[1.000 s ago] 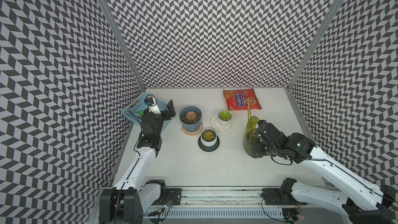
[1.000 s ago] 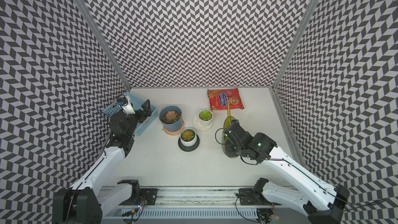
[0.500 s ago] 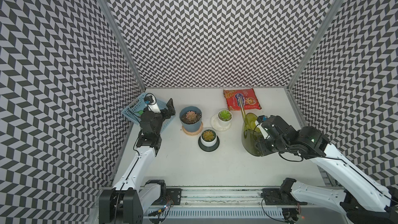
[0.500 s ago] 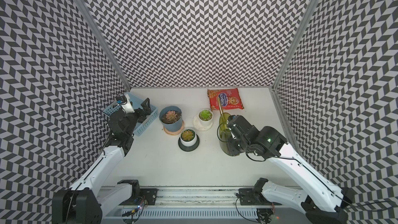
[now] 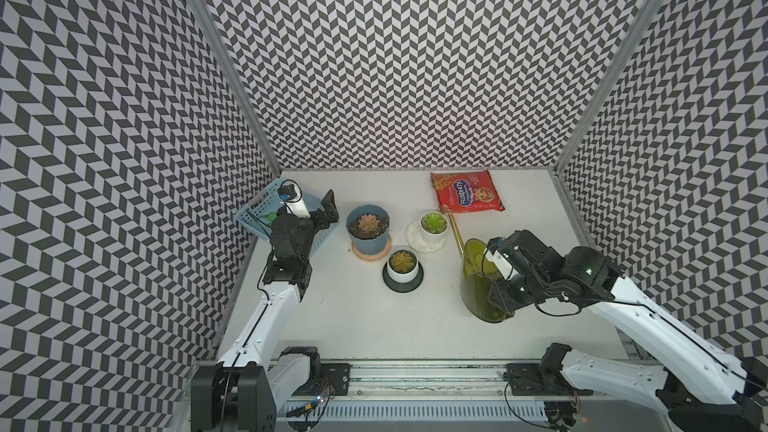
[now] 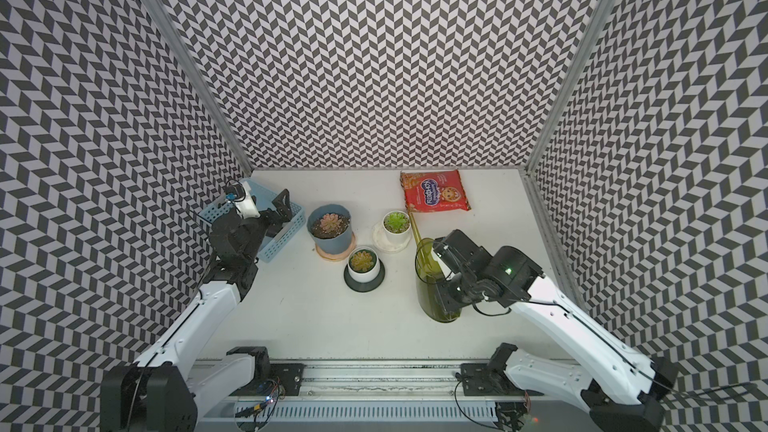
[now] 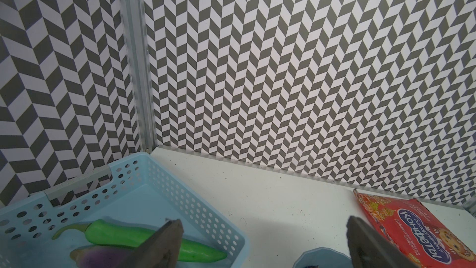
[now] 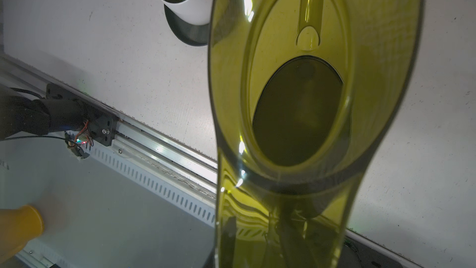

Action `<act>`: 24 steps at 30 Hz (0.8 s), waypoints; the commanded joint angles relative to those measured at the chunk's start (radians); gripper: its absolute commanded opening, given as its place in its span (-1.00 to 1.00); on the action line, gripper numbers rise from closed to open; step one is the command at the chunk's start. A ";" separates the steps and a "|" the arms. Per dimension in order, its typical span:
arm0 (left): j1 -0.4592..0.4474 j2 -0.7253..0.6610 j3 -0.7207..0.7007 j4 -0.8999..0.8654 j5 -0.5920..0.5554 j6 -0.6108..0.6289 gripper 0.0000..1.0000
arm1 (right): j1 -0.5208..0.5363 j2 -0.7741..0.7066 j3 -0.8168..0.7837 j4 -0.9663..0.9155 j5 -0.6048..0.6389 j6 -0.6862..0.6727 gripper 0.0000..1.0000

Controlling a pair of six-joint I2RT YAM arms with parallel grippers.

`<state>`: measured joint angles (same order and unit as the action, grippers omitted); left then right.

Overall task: Water the succulent around the soil edge
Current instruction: Water the soil of the potted plant with water.

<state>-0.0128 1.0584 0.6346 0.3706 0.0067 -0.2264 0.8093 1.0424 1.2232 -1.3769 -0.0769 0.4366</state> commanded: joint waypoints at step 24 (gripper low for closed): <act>-0.003 0.014 0.020 0.006 0.017 0.013 1.00 | -0.055 0.047 -0.038 0.051 -0.033 -0.048 -1.00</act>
<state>-0.0128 1.0672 0.6346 0.3695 0.0135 -0.2253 0.7605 1.0828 1.1584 -1.3750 -0.1211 0.4145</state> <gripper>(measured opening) 0.999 0.274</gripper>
